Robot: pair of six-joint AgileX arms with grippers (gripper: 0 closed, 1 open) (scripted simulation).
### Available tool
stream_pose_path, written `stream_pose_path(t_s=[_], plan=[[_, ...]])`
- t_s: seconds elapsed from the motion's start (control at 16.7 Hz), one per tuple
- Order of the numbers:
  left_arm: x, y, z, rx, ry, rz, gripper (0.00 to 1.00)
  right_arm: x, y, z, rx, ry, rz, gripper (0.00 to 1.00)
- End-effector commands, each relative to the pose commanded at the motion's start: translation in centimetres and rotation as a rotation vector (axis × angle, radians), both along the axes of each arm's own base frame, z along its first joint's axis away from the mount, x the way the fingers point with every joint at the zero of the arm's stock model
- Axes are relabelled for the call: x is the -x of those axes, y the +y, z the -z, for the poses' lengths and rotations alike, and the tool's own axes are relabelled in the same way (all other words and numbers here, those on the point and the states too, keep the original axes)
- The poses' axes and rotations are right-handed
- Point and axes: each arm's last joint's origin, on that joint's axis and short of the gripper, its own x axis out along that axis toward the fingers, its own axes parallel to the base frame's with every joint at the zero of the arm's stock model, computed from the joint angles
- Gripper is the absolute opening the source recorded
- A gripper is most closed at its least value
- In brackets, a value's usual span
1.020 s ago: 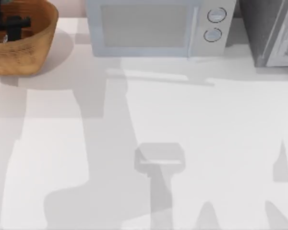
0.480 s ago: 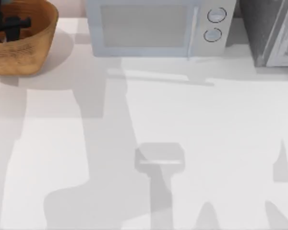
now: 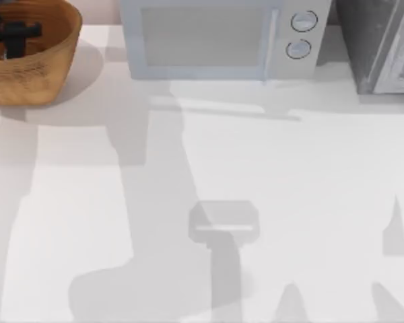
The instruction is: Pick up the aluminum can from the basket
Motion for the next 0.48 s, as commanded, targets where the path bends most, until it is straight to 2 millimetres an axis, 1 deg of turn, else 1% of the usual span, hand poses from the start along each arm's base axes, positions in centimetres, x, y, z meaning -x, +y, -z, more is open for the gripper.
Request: stream_pose_path(t_s=[0.12,0.24,0.36,0.48], plan=[[0.8,0.0,-2.0,-0.015,-0.024,-0.016,0.0,0.0,0.0,0.0,0.0,0.0,0.0,1.0],[2.3,-0.3,-5.1,-0.037,-0.074,-0.028,0.0,0.0,0.0,0.0,0.0,0.0,0.0,1.0],[4.6,-0.9,-8.9,-0.063,-0.146,-0.037,0.0,0.0,0.0,0.0,0.0,0.0,0.0,1.0],[7.9,-1.8,-12.8,-0.09,-0.236,-0.042,0.0,0.0,0.0,0.0,0.0,0.0,0.0,1.0]])
